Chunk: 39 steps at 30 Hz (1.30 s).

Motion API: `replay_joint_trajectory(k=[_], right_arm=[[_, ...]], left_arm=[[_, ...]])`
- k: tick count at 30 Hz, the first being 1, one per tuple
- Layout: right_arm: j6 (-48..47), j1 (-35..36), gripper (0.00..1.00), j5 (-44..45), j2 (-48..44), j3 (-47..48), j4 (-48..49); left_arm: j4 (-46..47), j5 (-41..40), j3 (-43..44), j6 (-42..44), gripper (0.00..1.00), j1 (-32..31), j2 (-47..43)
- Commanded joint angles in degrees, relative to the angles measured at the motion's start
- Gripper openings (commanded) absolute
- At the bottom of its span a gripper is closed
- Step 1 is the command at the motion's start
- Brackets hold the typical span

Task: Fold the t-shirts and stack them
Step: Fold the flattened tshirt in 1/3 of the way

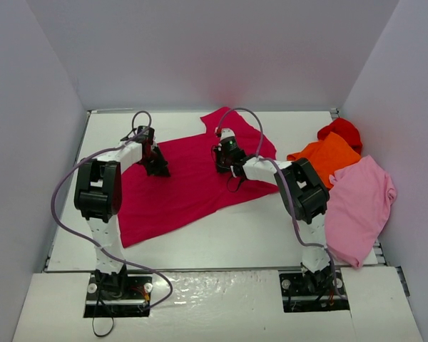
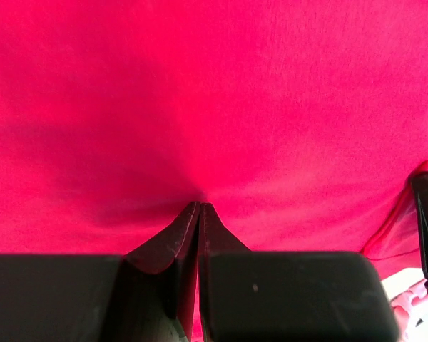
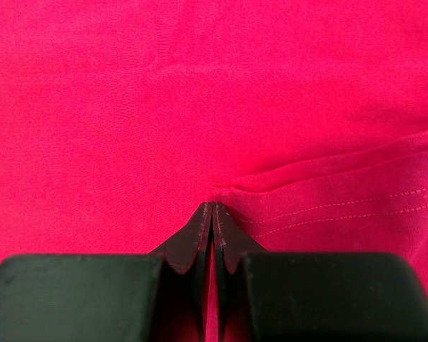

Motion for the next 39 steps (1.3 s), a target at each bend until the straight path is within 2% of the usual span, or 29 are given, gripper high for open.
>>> replay_joint_trajectory(k=[1,9,12,13,16,19,21,24,27,32,34,39], right_arm=[[-2.3,-1.0,0.0,6.5,-2.0,-2.8,-4.6],[-2.3,-1.8,0.0,10.6,-2.2,-4.2,-5.8],[-1.8,-1.7,0.02,8.4,-3.1,-3.9,-4.7],[-1.7,-1.7,0.08,7.4,-3.8,-3.9,-4.0],[-2.2,-1.5,0.41,3.8,-6.7,-4.1,-1.7],[-3.3,-1.0,0.54,-4.1,-8.0,-2.8,0.1],[-3.6,0.0,0.55,-7.7,-7.3,0.0,-1.2],[-3.0,1.1,0.55,-11.4,-5.1,3.5,-4.1],[-0.8,0.7,0.54,-17.0,-4.9,2.4,-4.9],[-1.2,0.7,0.53,-21.2,-8.4,-0.2,-8.2],[-1.6,0.8,0.53,-21.3,-9.2,-1.0,-10.0],[-3.5,3.1,0.52,-14.4,-17.7,-4.8,-16.4]], left_arm=[[0.7,-2.2,3.2,2.4,0.0,0.4,-1.7],[1.8,-2.7,1.0,3.9,0.0,0.5,-1.9],[7.5,-0.8,-2.4,3.7,0.0,0.6,-5.1],[10.7,-0.7,-4.7,3.2,0.0,0.5,-6.8],[16.6,-3.1,-10.2,2.7,0.0,0.4,-14.6],[24.5,-6.5,-17.1,2.1,0.0,0.2,-22.3],[25.7,-5.1,-18.1,1.3,0.04,0.4,-23.7],[29.6,1.2,-18.9,-0.3,0.13,0.5,-21.3],[32.0,5.4,-20.5,-3.3,0.16,1.1,-18.9],[38.9,10.5,-22.3,-9.6,0.17,3.8,-15.9],[41.1,11.8,-22.6,-11.6,0.17,4.0,-15.4],[42.4,13.1,-23.2,-13.4,0.18,4.1,-14.7]])
